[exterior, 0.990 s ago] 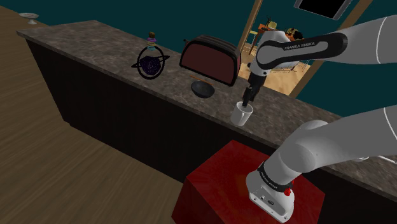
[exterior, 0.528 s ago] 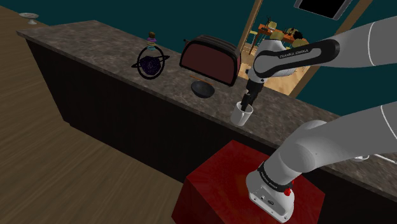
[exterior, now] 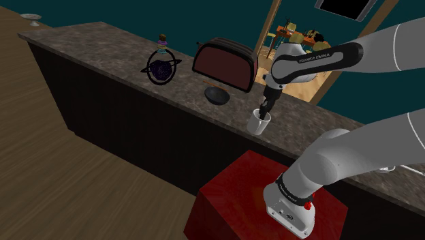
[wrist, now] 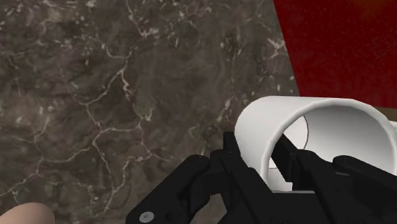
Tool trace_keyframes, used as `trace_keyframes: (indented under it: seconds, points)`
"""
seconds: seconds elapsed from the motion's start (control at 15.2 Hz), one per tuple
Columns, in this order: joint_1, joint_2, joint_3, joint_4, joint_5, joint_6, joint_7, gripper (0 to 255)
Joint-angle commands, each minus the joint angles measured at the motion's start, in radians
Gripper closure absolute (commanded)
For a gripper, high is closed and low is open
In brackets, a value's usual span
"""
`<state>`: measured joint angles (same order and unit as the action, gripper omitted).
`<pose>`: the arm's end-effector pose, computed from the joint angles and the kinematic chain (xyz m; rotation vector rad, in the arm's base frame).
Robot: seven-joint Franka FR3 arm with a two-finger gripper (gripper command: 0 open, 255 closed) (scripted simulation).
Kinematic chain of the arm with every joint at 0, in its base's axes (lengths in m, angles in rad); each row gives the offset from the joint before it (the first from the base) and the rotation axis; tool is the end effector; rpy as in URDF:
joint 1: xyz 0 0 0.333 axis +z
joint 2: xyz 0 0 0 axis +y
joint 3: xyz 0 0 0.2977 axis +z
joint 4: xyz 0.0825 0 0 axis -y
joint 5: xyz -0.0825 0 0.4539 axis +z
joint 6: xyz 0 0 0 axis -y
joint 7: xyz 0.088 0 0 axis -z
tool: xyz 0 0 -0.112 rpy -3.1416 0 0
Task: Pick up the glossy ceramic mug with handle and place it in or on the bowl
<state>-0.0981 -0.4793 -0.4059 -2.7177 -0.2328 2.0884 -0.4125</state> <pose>0.3684 -0.1870 0.2808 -3.0644 -0.1531 0.2420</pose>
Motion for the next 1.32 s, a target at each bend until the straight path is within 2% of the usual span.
trace_keyframes:
  seconds: [0.0, 0.46, 1.25]
  points:
    - [0.000, 0.000, 0.000, 0.000, 0.000, 0.000, 0.000, 255]
    - [0.000, 0.000, 0.000, 0.000, 0.000, 0.000, 0.000, 255]
    - [-0.002, -0.096, 0.038, 0.101, 0.014, -0.196, 0.005, 255]
